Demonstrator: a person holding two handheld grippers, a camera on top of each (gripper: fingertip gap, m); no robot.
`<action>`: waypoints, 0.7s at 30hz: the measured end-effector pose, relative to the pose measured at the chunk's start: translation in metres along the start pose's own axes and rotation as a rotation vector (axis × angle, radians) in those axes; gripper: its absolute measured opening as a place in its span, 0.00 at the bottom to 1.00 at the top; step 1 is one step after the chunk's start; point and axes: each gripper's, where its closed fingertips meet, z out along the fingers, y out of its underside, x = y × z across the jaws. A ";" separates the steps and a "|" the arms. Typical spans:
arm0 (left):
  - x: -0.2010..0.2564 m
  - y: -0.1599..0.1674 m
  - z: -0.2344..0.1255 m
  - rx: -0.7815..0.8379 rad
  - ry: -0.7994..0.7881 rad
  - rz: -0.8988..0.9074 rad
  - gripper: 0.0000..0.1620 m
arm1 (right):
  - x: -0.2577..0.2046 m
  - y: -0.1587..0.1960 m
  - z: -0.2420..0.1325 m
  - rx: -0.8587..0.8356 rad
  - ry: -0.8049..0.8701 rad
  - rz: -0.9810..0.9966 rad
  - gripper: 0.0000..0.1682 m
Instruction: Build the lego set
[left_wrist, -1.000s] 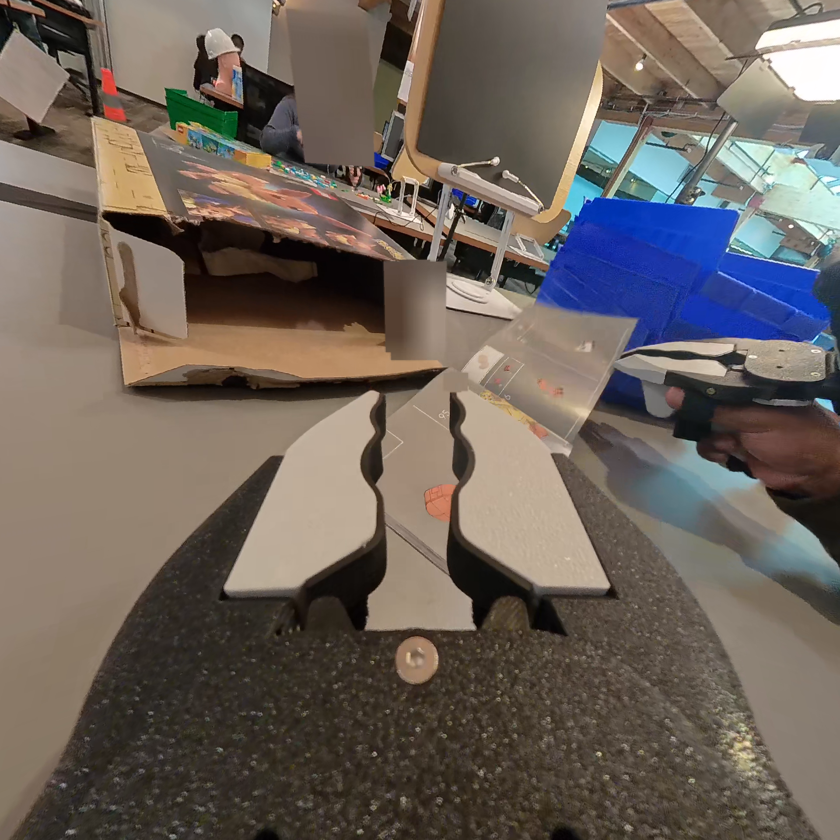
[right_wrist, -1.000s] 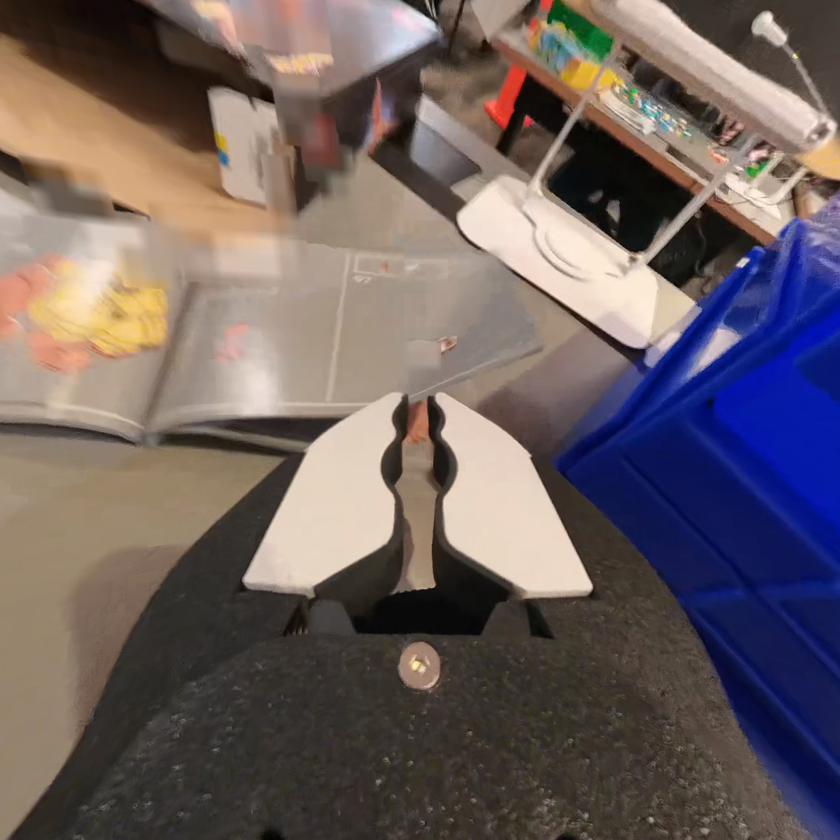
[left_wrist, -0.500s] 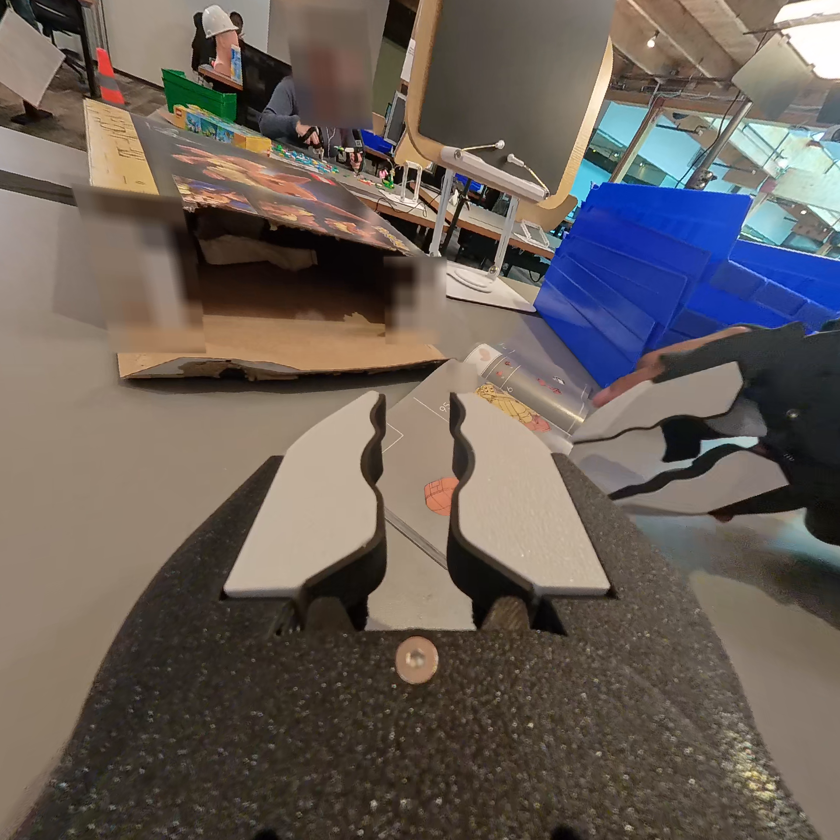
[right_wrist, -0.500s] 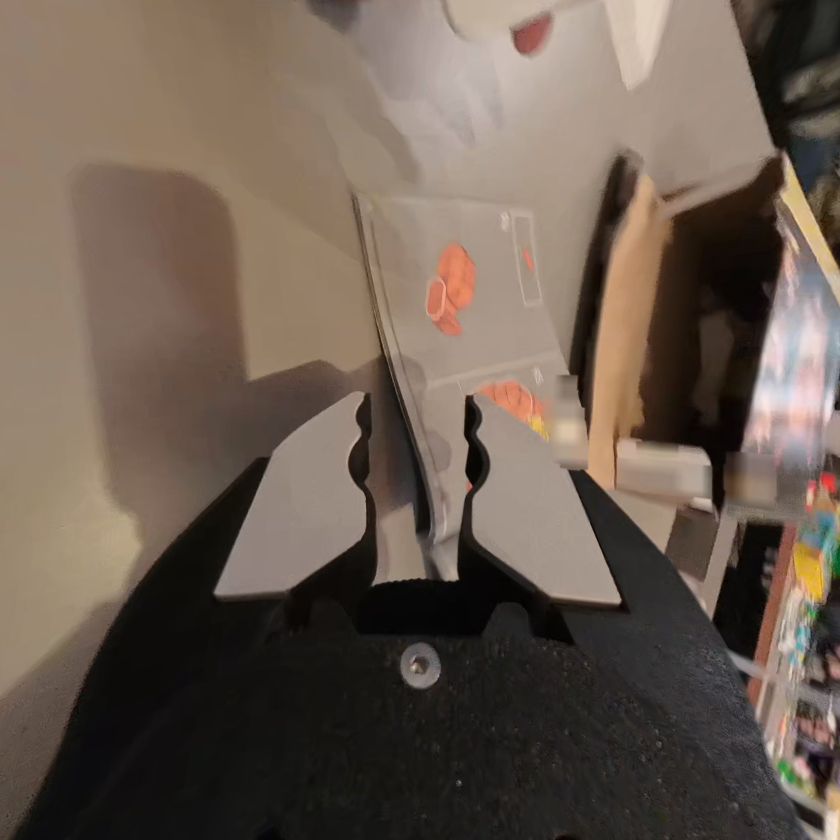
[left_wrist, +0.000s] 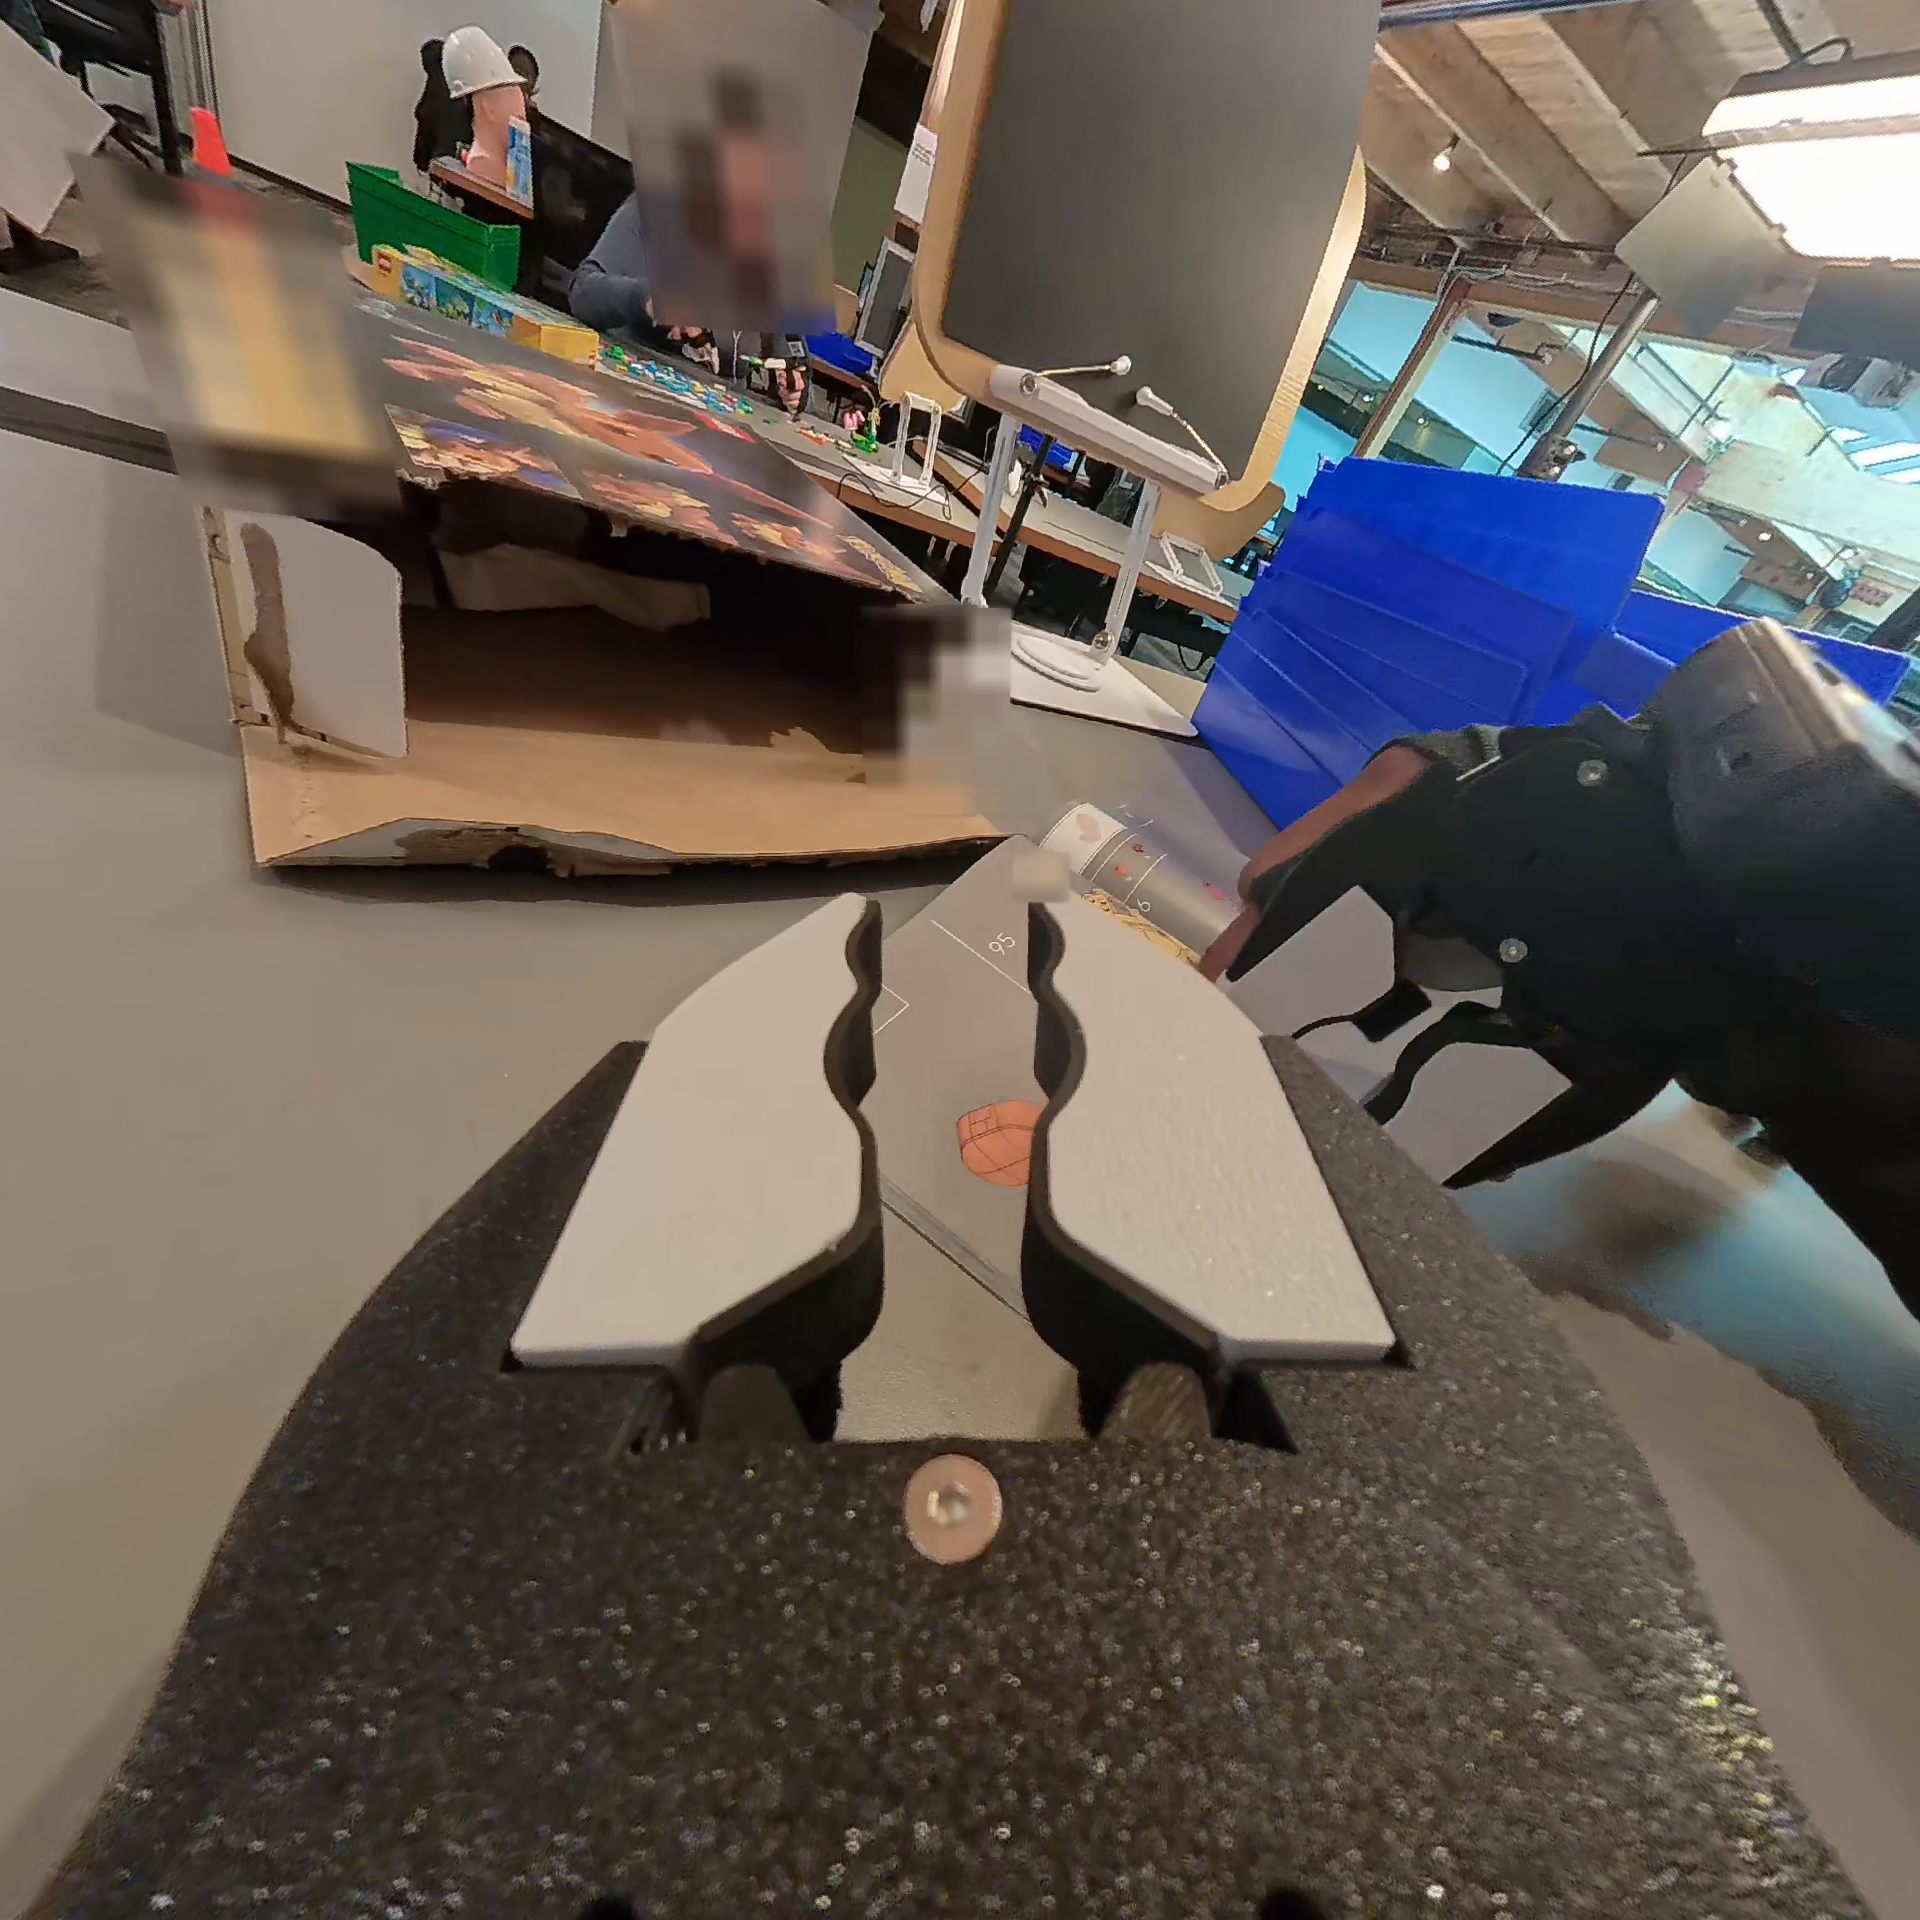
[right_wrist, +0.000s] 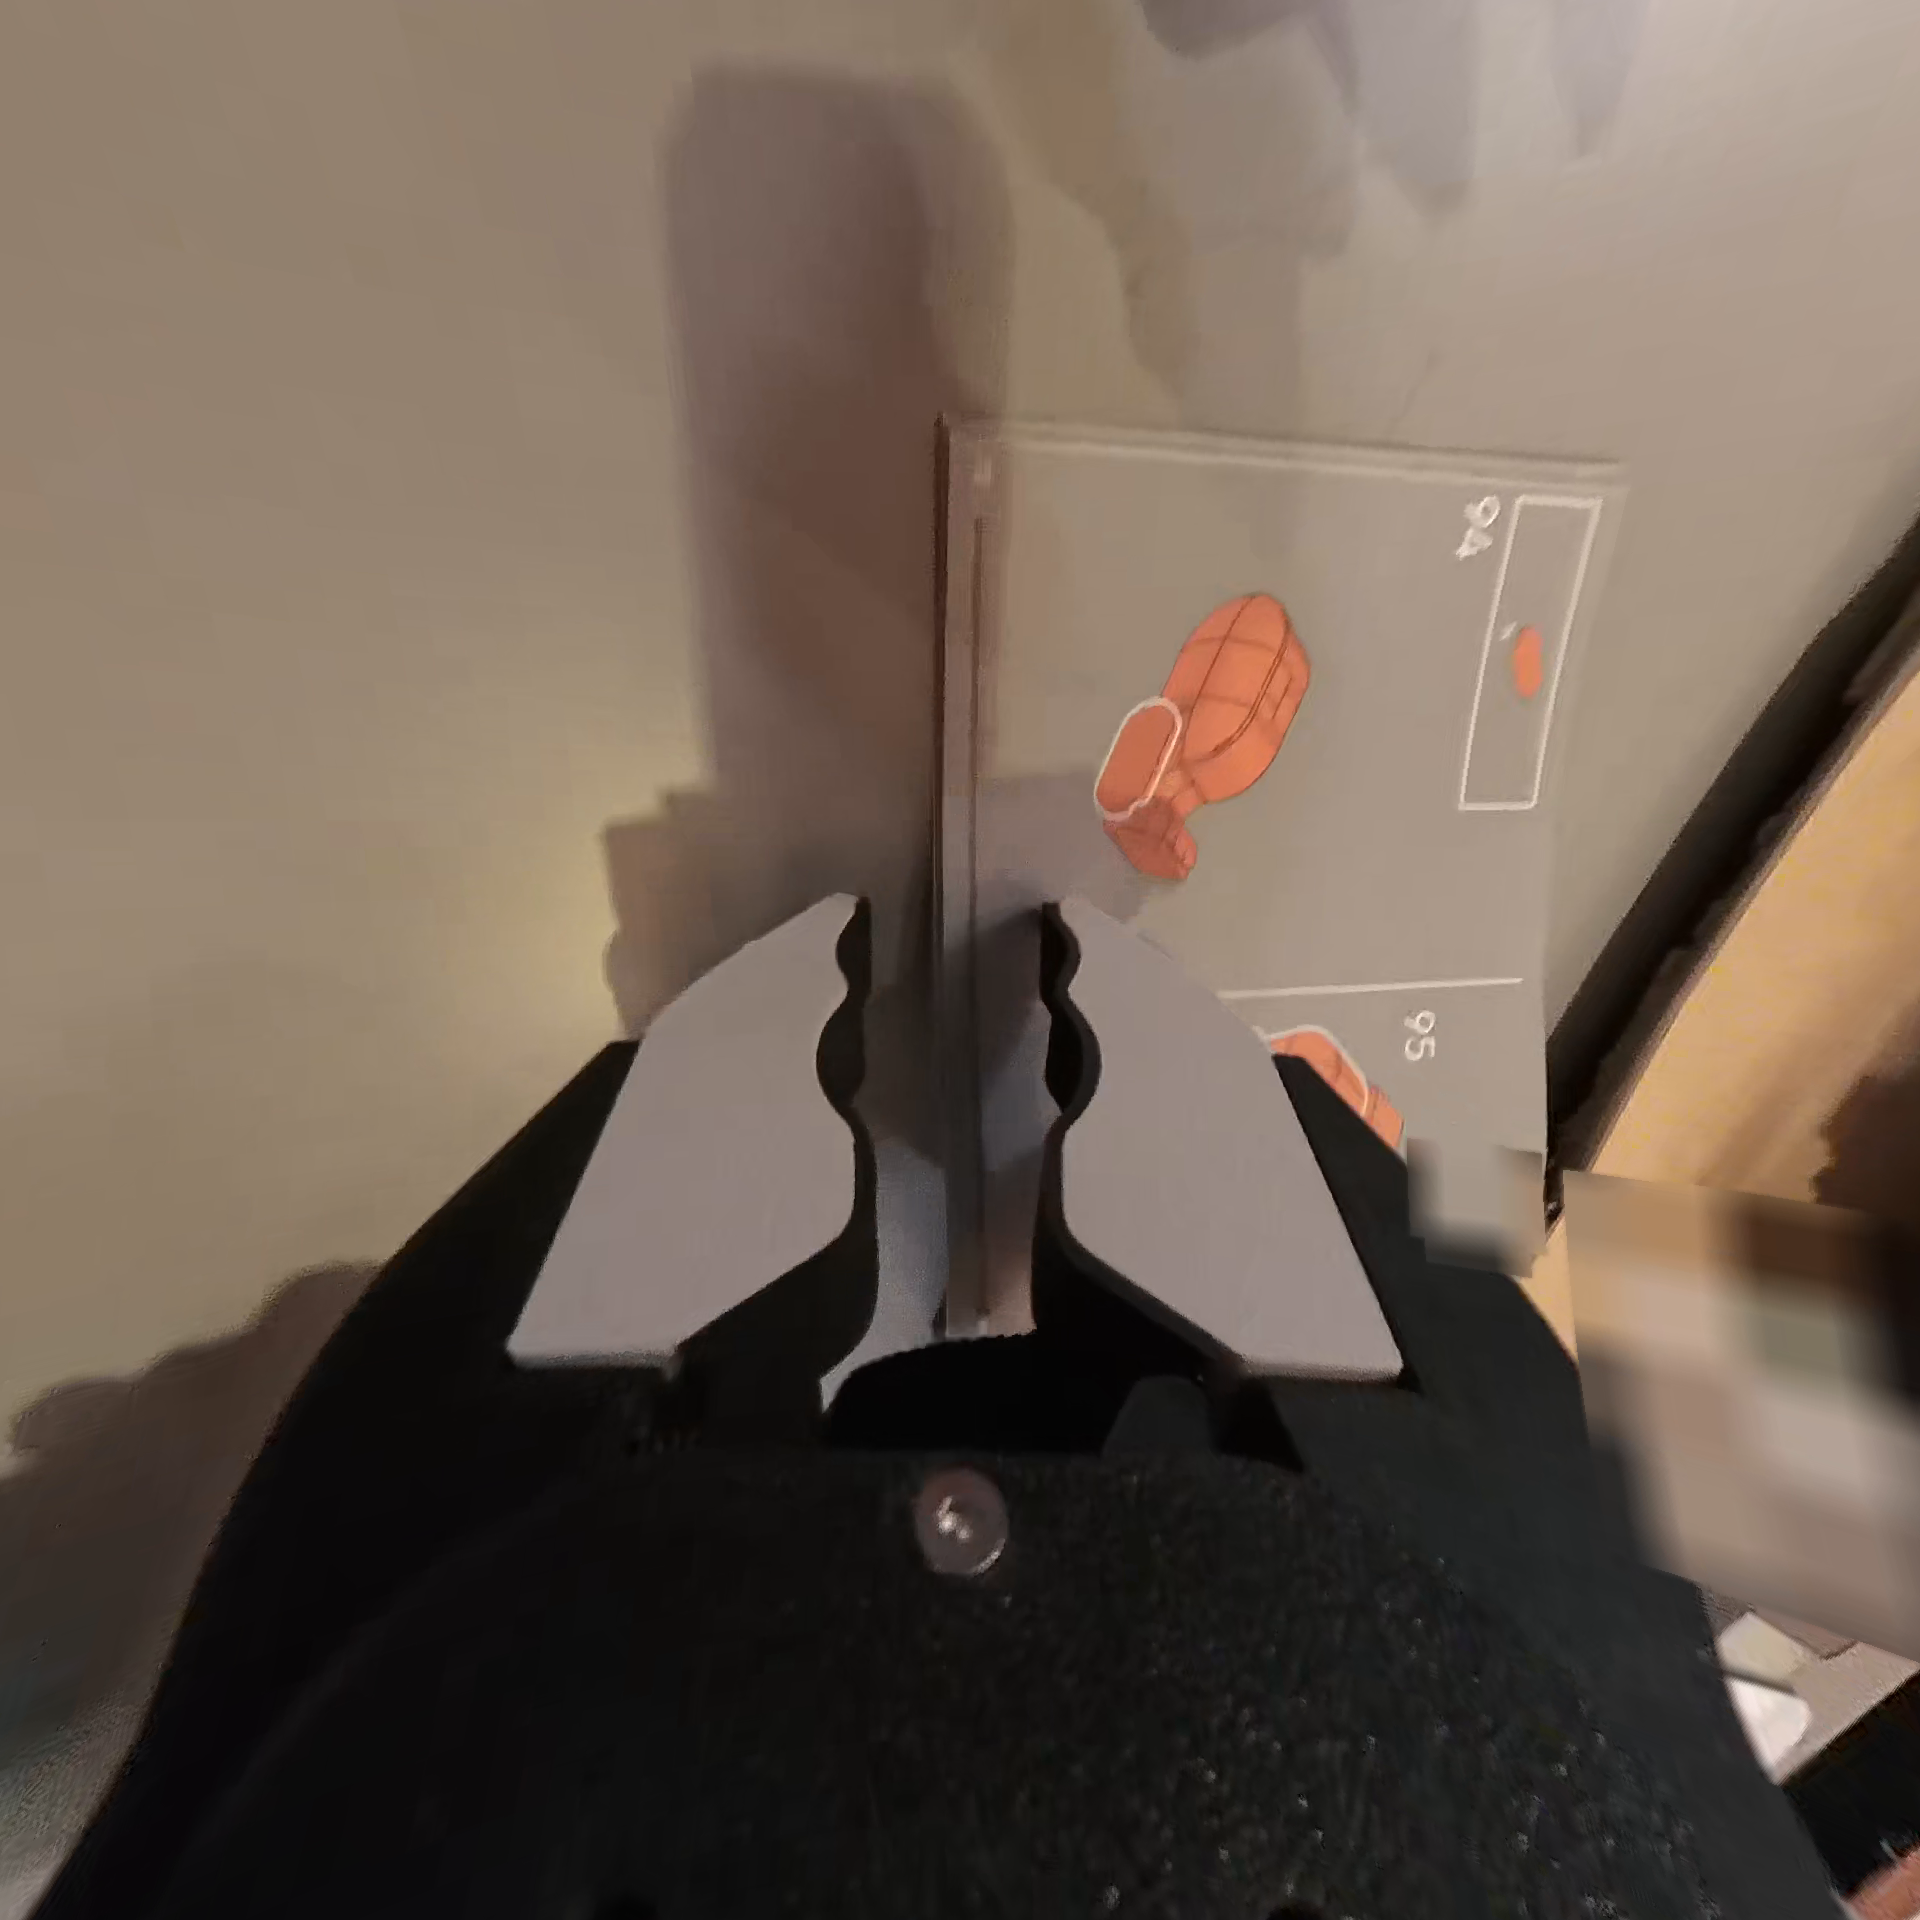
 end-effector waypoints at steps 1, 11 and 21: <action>0.000 0.000 0.000 0.001 0.001 -0.002 0.16 | -0.001 0.005 -0.001 -0.024 -0.009 0.004 0.18; -0.001 -0.001 0.000 0.003 -0.002 -0.006 0.16 | 0.004 0.008 -0.013 -0.014 0.017 -0.044 0.19; -0.001 -0.001 0.000 0.004 -0.007 -0.004 0.16 | 0.006 -0.037 0.007 0.081 -0.142 -0.095 0.25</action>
